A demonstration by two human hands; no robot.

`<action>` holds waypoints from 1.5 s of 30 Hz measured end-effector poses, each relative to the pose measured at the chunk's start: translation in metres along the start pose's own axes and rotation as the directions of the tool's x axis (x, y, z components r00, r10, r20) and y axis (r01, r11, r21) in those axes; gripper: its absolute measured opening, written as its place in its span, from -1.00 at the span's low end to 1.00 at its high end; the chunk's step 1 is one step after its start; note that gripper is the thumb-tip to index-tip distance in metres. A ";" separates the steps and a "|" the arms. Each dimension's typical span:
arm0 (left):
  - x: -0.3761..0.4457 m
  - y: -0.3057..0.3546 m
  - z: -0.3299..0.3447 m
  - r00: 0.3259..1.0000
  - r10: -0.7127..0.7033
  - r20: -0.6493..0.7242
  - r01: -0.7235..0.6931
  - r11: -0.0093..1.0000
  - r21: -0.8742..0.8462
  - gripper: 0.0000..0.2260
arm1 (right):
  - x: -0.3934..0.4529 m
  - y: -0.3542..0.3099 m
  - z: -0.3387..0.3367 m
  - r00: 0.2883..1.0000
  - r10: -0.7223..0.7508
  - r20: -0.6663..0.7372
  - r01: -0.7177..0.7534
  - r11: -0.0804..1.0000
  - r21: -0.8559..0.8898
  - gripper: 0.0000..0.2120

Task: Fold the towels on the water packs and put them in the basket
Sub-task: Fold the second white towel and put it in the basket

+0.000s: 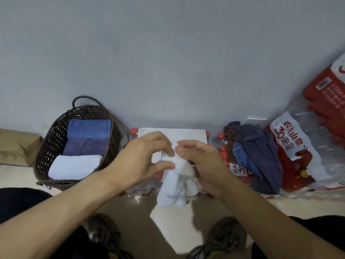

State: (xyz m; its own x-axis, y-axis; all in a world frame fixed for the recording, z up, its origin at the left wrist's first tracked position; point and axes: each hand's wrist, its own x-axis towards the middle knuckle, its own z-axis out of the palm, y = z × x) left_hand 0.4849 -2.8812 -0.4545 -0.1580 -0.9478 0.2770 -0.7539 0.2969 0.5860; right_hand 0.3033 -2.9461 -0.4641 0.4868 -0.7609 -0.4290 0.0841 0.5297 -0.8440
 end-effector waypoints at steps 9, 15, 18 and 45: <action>0.003 0.000 -0.005 0.982 -0.162 -0.095 0.142 0.972 -0.187 -0.94 | -0.009 -0.002 0.001 0.990 -0.056 0.126 0.082 0.975 -0.205 -0.86; 0.007 0.004 -0.005 0.964 -0.236 -0.121 0.179 0.917 -0.356 -0.95 | -0.012 -0.011 0.004 0.979 -0.062 0.195 0.134 0.914 -0.384 -0.84; 0.009 0.005 -0.005 0.953 -0.272 -0.132 0.204 0.900 -0.385 -0.93 | -0.015 -0.010 0.007 0.978 -0.082 0.193 0.158 0.892 -0.423 -0.82; 0.013 -0.023 -0.022 0.782 -0.623 0.007 0.601 0.751 -0.273 -0.61 | -0.020 -0.060 -0.055 0.953 0.269 0.139 0.118 0.093 -0.989 -0.82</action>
State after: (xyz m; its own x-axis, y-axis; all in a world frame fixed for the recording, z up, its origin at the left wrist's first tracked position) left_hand 0.5144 -2.8978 -0.4473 0.3419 -0.9271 -0.1537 -0.4870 -0.3147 0.8147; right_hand 0.2404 -2.9828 -0.4228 0.6077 -0.5306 -0.5909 -0.7941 -0.4112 -0.4475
